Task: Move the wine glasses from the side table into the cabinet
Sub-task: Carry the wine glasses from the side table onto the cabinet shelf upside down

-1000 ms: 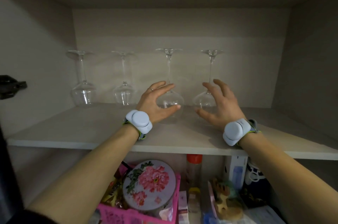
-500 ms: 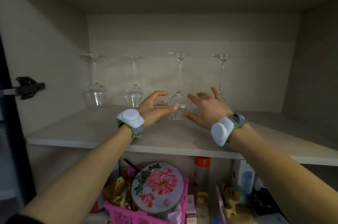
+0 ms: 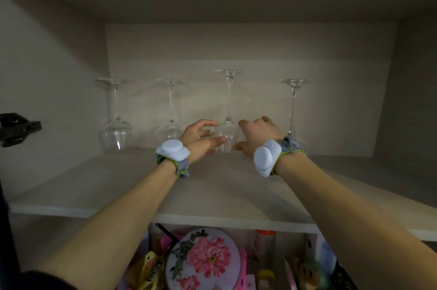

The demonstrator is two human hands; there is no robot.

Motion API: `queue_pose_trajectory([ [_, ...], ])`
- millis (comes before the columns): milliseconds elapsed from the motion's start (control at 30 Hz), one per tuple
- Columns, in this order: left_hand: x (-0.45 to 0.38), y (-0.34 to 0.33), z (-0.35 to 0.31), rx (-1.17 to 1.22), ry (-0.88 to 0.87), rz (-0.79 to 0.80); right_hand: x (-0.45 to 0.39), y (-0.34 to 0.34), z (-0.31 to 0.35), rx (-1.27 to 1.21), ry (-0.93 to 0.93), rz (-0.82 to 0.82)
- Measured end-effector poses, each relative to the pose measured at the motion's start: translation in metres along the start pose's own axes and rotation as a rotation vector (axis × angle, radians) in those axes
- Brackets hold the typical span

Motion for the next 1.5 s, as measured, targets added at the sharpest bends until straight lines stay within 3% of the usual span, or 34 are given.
queue_pose_trajectory([
  [500, -0.031, -0.007, 0.023, -0.039, -0.021, 0.054, -0.037, -0.022, 0.002, -0.003, -0.074, 0.125],
  [733, -0.037, -0.006, 0.032, -0.121, -0.031, 0.004, -0.043, -0.024, 0.007, 0.017, -0.079, 0.16],
  [1300, -0.047, -0.012, 0.04, -0.223, -0.077, -0.012, -0.063, -0.045, -0.007, -0.158, -0.163, 0.168],
  [1500, -0.044, -0.012, 0.041, -0.268, -0.099, 0.006, -0.05, -0.035, -0.003, -0.068, -0.106, 0.172],
])
Point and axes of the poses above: each hand's wrist, its own x-axis away from the middle knuckle, its own y-axis out of the back of the hand, z = x × y, the point moved 5 cm from there along -x, towards the middle knuckle
